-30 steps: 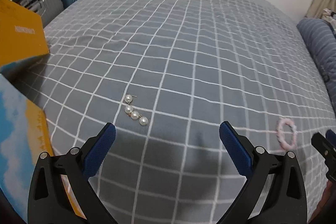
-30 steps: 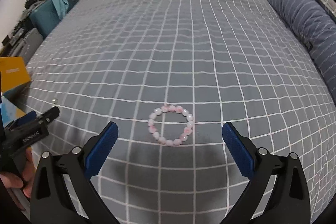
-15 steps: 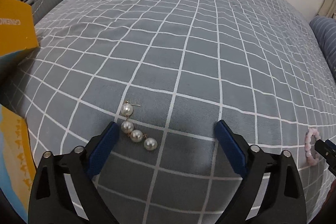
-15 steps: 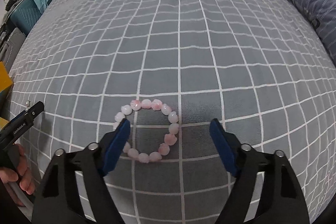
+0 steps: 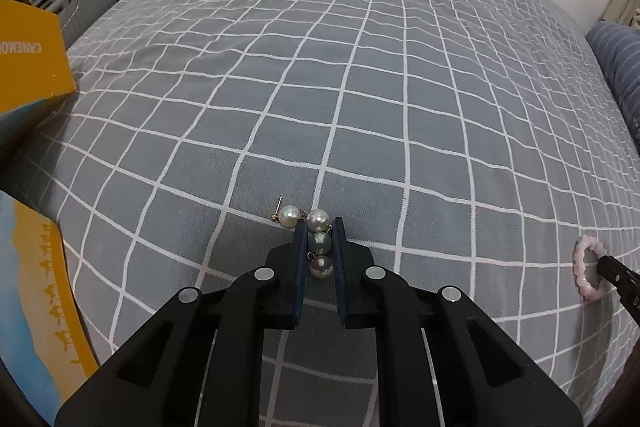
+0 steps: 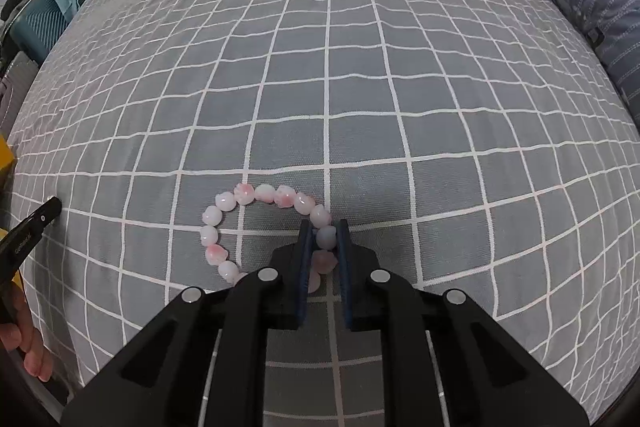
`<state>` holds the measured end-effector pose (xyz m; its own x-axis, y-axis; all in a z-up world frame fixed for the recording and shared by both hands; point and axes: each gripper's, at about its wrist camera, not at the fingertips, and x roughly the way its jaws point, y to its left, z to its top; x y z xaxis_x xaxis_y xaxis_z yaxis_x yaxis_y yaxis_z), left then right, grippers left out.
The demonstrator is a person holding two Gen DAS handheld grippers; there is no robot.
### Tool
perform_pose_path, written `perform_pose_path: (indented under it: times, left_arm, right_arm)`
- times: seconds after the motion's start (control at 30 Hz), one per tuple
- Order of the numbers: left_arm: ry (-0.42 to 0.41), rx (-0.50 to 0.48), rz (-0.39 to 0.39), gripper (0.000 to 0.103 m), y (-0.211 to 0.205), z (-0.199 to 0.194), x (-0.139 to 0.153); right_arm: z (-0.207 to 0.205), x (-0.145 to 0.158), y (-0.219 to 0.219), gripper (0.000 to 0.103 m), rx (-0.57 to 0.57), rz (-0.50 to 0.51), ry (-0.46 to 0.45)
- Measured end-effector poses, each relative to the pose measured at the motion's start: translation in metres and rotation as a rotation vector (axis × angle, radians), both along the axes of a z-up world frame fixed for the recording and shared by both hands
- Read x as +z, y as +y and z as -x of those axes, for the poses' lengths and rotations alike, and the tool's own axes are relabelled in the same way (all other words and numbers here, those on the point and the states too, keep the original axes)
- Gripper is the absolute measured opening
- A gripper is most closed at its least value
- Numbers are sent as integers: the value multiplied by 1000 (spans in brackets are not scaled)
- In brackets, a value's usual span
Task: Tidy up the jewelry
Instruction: 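Grasp the pearl earrings with the left tool while the right grasps the pink bead bracelet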
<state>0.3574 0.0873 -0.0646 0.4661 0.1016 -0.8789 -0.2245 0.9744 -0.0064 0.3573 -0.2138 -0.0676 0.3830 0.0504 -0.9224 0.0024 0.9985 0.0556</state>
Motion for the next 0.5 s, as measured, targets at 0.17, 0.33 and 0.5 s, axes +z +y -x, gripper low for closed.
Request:
perform_pose_path:
  times: [0.17, 0.33, 0.5]
  left_arm:
    - [-1, -7, 10, 11, -1, 6, 8]
    - [-8, -16, 29, 11, -2, 15, 19]
    - [-21, -25, 48, 11, -5, 26, 32]
  right_arm:
    - [4, 11, 1, 11, -1, -7, -29]
    - [14, 24, 1, 11, 7, -15, -67]
    - [26, 39, 7, 11, 21, -18, -107]
